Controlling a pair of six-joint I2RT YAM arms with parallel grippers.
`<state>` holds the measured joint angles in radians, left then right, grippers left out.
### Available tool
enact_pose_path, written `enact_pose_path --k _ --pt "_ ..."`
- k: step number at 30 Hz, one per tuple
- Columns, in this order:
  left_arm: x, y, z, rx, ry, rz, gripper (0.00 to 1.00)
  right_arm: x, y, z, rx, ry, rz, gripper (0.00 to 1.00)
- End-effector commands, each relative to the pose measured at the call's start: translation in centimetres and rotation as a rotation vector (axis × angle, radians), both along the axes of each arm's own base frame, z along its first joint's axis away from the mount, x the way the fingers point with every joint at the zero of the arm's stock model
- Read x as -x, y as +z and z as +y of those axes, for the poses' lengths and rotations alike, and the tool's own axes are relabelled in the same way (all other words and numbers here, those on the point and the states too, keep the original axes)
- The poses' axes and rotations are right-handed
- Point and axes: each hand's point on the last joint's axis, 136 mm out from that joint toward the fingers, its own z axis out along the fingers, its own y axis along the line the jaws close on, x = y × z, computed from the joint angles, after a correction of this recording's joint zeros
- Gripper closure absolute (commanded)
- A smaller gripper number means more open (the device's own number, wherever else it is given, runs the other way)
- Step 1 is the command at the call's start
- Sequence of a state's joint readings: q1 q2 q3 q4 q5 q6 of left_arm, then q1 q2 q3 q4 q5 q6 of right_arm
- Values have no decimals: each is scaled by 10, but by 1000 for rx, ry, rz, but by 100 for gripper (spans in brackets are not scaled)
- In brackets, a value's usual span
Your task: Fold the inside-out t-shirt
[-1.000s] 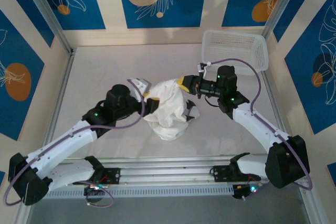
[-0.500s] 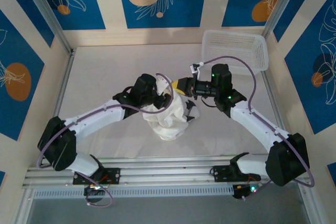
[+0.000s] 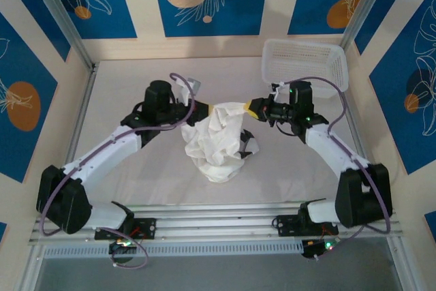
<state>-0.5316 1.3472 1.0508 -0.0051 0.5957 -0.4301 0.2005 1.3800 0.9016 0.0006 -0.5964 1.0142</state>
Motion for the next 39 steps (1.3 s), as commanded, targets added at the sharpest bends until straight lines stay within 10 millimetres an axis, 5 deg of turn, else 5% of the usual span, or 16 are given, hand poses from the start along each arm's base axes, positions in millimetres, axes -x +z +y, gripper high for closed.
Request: enact_pose_path --k 1,4,7,10,16,23,31,39 --pt "40 22 -15 137 -202 199 100 8 6 7 27 105 -36 86" --pt "38 18 -13 124 -182 212 100 1 19 -10 38 19 -88 66" --pt "33 14 -12 115 -158 211 100 9 17 -26 104 -75 -173 68" --pt "28 15 -14 130 -148 213 100 28 -7 -32 166 -144 -178 64" --pt "21 13 -19 128 -151 231 100 57 -28 0 201 -108 -253 60" --pt "18 10 -19 123 -144 241 100 37 -9 30 -3 -62 -200 50" --pt "19 7 -16 101 -130 240 100 14 5 45 -77 -38 -183 79" --pt "9 -6 -7 75 -79 251 100 27 21 40 -91 -33 -178 100"
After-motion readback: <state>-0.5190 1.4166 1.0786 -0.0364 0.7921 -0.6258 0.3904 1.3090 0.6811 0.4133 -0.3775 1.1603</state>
